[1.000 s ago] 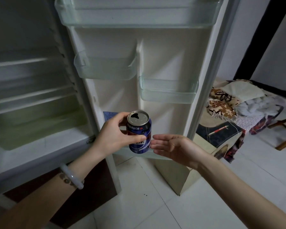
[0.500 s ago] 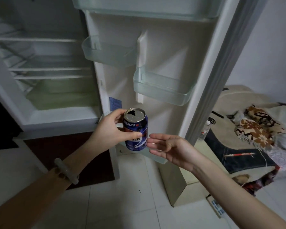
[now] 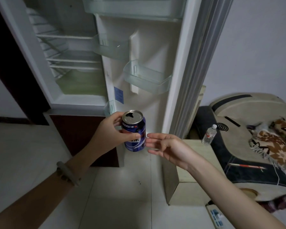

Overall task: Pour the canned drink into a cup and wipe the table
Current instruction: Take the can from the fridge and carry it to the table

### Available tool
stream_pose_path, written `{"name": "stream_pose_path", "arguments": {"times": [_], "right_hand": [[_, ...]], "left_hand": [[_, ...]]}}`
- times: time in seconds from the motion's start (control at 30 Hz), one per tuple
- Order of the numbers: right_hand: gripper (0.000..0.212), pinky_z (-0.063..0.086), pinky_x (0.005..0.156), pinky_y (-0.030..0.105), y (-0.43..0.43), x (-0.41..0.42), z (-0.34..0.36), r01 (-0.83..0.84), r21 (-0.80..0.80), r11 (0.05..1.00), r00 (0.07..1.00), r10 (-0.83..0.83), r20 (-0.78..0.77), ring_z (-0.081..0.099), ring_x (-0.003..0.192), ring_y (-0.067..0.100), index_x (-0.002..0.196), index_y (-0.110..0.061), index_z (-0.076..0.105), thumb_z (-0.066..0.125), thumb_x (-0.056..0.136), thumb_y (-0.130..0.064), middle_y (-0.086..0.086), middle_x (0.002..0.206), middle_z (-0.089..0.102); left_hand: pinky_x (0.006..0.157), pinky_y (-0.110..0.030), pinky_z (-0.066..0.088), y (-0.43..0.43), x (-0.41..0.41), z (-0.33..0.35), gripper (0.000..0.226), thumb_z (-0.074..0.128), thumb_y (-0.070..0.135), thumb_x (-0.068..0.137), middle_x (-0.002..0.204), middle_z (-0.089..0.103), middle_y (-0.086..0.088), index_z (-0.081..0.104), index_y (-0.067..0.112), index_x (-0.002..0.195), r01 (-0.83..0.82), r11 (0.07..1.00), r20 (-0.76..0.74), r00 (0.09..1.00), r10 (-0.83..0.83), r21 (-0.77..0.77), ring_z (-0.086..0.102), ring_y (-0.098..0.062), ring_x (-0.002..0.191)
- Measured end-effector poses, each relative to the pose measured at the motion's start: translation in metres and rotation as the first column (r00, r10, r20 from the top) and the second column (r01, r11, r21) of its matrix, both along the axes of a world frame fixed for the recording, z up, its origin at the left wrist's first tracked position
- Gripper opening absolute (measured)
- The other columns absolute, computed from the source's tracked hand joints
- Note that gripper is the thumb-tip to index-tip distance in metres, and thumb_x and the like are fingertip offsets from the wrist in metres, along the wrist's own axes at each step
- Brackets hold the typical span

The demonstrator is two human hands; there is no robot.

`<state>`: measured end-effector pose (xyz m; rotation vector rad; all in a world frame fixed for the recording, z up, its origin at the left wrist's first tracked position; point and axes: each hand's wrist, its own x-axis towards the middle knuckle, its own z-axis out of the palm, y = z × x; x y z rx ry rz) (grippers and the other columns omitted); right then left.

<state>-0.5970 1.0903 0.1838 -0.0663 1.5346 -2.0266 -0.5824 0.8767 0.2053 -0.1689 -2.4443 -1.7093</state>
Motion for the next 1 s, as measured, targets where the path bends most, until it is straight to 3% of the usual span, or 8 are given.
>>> {"name": "stream_pose_path", "arguments": {"times": [0.27,0.4,0.47,0.5,0.57,0.63,0.77,1.0], "right_hand": [[0.063,0.049,0.086,0.032,0.014,0.001,0.006,-0.018,0.118,0.993,0.991,0.034,-0.133,0.058,0.095,0.018,0.11,-0.008,0.059,0.044,0.05,0.003,0.009,0.105,0.064],[0.054,0.044,0.097,0.033,0.029,0.004,0.015,0.047,0.308,0.95,0.947,0.056,-0.316,0.055,0.11,0.017,0.12,-0.013,0.055,0.053,0.068,0.001,0.005,0.113,0.062],[0.05,0.041,0.102,0.03,0.041,-0.001,0.021,0.225,0.475,0.851,0.838,0.079,-0.539,0.051,0.114,0.011,0.129,-0.013,0.051,0.051,0.082,0.004,0.002,0.121,0.057],[0.051,0.039,0.103,0.029,0.048,-0.007,0.024,0.386,0.529,0.756,0.735,0.094,-0.671,0.048,0.115,0.01,0.132,-0.013,0.048,0.05,0.084,0.003,0.002,0.125,0.055],[0.056,0.033,0.107,0.029,0.064,-0.025,0.029,0.678,0.463,0.571,0.515,0.081,-0.853,0.043,0.122,0.014,0.137,-0.01,0.043,0.051,0.083,0.001,0.006,0.132,0.049],[0.061,0.023,0.111,0.03,0.08,-0.047,0.034,0.799,0.387,0.459,0.441,-0.01,-0.898,0.033,0.132,0.023,0.141,-0.005,0.034,0.051,0.082,0.001,0.014,0.141,0.039],[0.072,0.015,0.117,0.037,0.092,-0.078,0.039,0.787,0.473,0.396,0.523,-0.021,-0.852,0.017,0.142,0.028,0.147,-0.002,0.014,0.05,0.084,-0.001,0.018,0.152,0.02],[0.079,0.018,0.115,0.032,0.081,-0.093,0.033,0.676,0.517,0.526,0.609,-0.004,-0.793,0.017,0.143,0.024,0.149,-0.007,0.004,0.05,0.085,-0.002,0.012,0.155,0.016]], "left_hand": [[0.098,-0.046,0.048,0.015,0.004,0.009,0.075,0.09,0.046,0.038,0.109,0.069,0.004,0.062,0.027,0.105,-0.032,0.999,0.003,0.999,0.032,0.016,0.063,-0.018,0.108],[0.099,-0.045,0.047,0.027,0.0,0.019,0.084,0.089,0.056,0.032,0.112,0.068,0.007,0.062,0.029,0.107,-0.016,1.0,0.006,1.0,0.016,0.013,0.061,-0.015,0.111],[0.101,-0.044,0.046,0.031,-0.004,0.025,0.084,0.09,0.055,0.032,0.112,0.068,0.009,0.062,0.03,0.107,-0.009,1.0,-0.003,1.0,0.009,0.008,0.06,-0.012,0.112],[0.102,-0.042,0.045,0.032,-0.005,0.028,0.081,0.089,0.051,0.034,0.112,0.068,0.01,0.061,0.03,0.107,-0.007,1.0,-0.01,1.0,0.007,0.008,0.06,-0.01,0.112],[0.102,-0.039,0.045,0.033,-0.008,0.032,0.075,0.087,0.047,0.037,0.111,0.068,0.012,0.061,0.031,0.106,-0.007,1.0,-0.024,1.0,0.008,0.011,0.059,-0.006,0.111],[0.103,-0.038,0.045,0.032,-0.009,0.034,0.072,0.086,0.046,0.038,0.11,0.068,0.012,0.061,0.032,0.104,-0.006,1.0,-0.037,0.999,0.007,0.013,0.059,-0.004,0.11],[0.102,-0.039,0.045,0.028,-0.011,0.035,0.074,0.087,0.043,0.039,0.11,0.069,0.011,0.062,0.029,0.107,0.013,1.0,-0.042,0.999,-0.012,0.025,0.061,-0.007,0.109],[0.101,-0.032,0.046,0.021,-0.014,0.036,0.073,0.086,0.044,0.037,0.108,0.069,0.013,0.062,0.03,0.104,0.011,1.0,-0.042,0.999,-0.01,0.027,0.06,-0.001,0.108]]}}
